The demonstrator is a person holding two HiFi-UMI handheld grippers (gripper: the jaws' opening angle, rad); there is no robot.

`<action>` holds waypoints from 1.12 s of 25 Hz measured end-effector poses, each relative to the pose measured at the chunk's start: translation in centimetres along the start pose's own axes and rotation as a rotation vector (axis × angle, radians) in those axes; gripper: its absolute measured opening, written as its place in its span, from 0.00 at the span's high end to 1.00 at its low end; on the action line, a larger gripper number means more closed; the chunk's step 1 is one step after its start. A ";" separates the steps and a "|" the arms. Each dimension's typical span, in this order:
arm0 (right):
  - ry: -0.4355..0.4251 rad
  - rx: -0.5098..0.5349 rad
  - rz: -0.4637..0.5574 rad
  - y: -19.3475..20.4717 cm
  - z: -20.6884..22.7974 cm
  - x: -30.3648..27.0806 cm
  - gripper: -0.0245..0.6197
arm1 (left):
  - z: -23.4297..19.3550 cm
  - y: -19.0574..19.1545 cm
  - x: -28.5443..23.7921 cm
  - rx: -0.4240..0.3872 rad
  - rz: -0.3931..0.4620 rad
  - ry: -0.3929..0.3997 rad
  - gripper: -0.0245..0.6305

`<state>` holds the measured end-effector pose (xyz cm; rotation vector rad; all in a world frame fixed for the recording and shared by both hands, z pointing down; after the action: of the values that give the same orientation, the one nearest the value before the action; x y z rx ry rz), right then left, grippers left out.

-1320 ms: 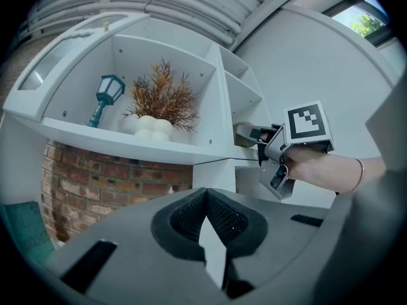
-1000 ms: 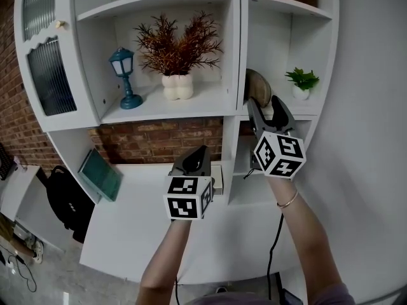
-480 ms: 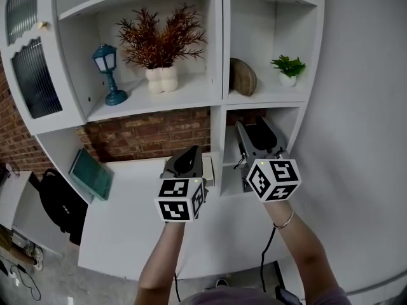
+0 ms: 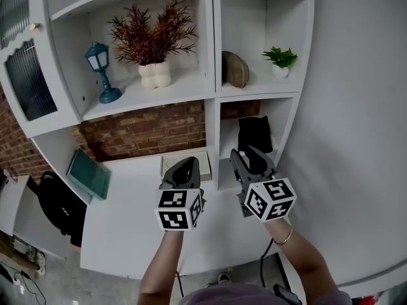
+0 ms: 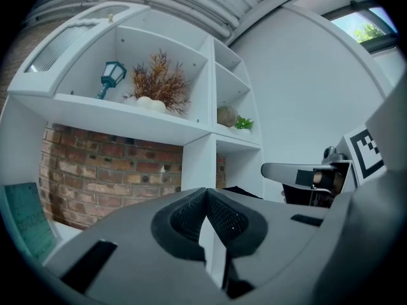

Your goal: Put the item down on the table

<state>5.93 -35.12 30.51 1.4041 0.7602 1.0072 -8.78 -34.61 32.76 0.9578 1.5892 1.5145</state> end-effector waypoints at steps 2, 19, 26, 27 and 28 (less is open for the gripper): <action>-0.003 -0.011 -0.033 1.1 -0.1 0.8 0.78 | 0.1 1.0 0.3 0.008 -0.017 0.005 0.96; -0.030 -0.127 -0.231 8.0 -2.2 7.7 0.83 | 2.1 7.0 3.8 0.064 -0.106 0.052 0.96; -0.026 -0.162 -0.288 9.9 -3.1 9.9 0.86 | 3.0 8.9 5.1 0.068 -0.147 0.062 0.96; -0.022 -0.164 -0.294 10.1 -3.0 10.2 0.87 | 3.2 9.2 5.3 0.065 -0.153 0.065 0.96; -0.016 -0.166 -0.299 10.4 -3.0 10.4 0.88 | 3.4 9.5 5.4 0.061 -0.159 0.067 0.96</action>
<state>6.40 -25.50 42.01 1.1161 0.8266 0.8052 -7.95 -27.97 42.06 0.8007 1.7258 1.4086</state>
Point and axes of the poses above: the fingertips, and each gripper's own axes: x backward along the fingers, z to its right, y out of its underside, the point moved 3 cm from there along x, backward along the fingers, and after that the axes turned 6 degrees about y, right-handed, at the moved point
